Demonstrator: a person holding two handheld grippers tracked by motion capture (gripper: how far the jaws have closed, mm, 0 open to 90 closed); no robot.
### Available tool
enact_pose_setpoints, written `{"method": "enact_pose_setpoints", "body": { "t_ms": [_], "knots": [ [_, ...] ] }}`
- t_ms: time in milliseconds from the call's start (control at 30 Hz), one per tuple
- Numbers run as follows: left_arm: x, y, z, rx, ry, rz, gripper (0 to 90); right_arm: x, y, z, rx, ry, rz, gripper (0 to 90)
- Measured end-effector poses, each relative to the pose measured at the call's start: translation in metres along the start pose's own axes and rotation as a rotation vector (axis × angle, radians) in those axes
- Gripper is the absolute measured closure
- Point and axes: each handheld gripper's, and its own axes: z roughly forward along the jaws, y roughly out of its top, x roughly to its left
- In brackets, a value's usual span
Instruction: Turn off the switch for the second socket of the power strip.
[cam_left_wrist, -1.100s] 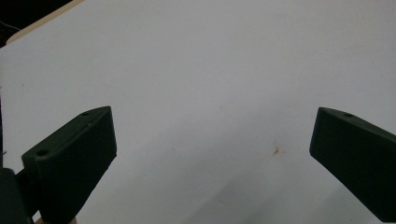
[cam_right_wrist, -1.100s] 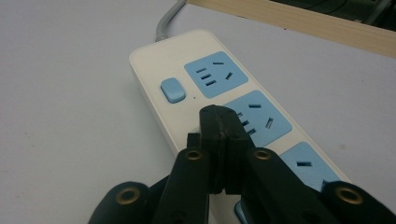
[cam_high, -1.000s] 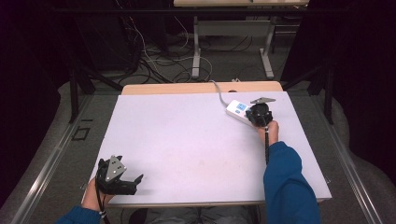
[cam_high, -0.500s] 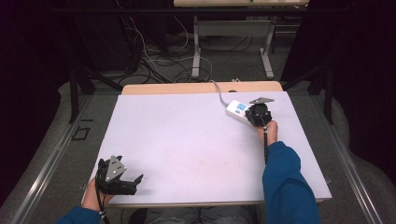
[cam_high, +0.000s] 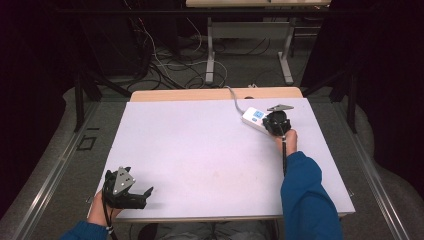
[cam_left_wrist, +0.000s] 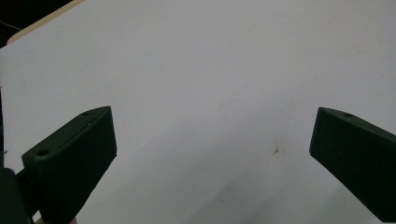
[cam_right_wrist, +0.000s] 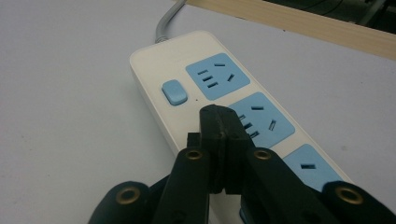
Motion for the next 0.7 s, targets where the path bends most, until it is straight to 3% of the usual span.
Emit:
{"method": "enact_pose_setpoints", "body": {
  "t_ms": [700],
  "knots": [
    [-0.0002,0.0001,-0.0002,0.003,-0.002,0.001,0.6,-0.0001,-0.0002,0.0006,-0.002,0.000,0.007,90.0]
  ]
}}
